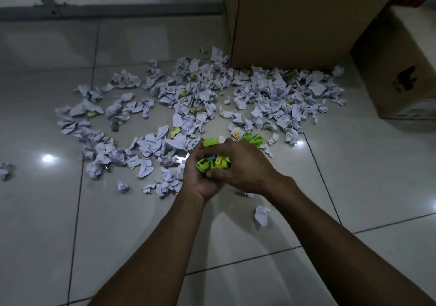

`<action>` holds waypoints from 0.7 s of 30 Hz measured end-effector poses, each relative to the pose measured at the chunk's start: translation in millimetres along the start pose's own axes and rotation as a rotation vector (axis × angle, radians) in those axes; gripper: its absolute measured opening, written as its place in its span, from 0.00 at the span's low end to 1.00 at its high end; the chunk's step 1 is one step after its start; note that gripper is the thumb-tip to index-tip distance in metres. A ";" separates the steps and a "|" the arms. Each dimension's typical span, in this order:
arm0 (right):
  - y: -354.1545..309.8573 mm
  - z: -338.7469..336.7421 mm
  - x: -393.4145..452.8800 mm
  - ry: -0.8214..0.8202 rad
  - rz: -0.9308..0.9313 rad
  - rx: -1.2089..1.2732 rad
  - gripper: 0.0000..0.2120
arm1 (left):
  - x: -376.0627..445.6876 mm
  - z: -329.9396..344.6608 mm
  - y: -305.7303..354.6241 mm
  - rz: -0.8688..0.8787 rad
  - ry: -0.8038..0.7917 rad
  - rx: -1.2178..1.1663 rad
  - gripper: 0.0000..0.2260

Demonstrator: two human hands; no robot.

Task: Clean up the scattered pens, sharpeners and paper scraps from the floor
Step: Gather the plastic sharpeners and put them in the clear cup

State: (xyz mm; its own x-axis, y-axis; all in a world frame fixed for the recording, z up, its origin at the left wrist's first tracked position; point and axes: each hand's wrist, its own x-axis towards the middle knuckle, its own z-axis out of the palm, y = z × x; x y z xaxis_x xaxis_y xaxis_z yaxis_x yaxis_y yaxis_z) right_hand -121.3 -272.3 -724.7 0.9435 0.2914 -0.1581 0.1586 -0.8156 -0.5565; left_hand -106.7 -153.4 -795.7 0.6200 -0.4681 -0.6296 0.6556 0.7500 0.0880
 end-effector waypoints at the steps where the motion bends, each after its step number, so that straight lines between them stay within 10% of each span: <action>1: 2.9 -0.9 -2.2 0.012 0.018 0.053 0.25 | -0.1 0.4 -0.2 -0.001 -0.010 0.013 0.20; 9: 73.5 -6.9 -8.0 0.380 0.473 0.224 0.17 | -6.1 2.7 0.1 -0.053 -0.027 0.010 0.22; 21: 110.0 17.2 36.4 0.174 0.518 -0.048 0.31 | -1.2 -0.9 1.0 -0.059 -0.070 0.003 0.19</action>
State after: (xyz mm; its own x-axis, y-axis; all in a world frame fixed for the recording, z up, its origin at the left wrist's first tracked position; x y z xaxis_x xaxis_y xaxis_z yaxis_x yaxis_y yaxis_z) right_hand -74.5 -342.8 -805.7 0.9353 -0.2379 -0.2620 -0.3301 -0.8534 -0.4033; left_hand -107.2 -151.7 -795.5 0.6089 -0.5427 -0.5786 0.6929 0.7190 0.0547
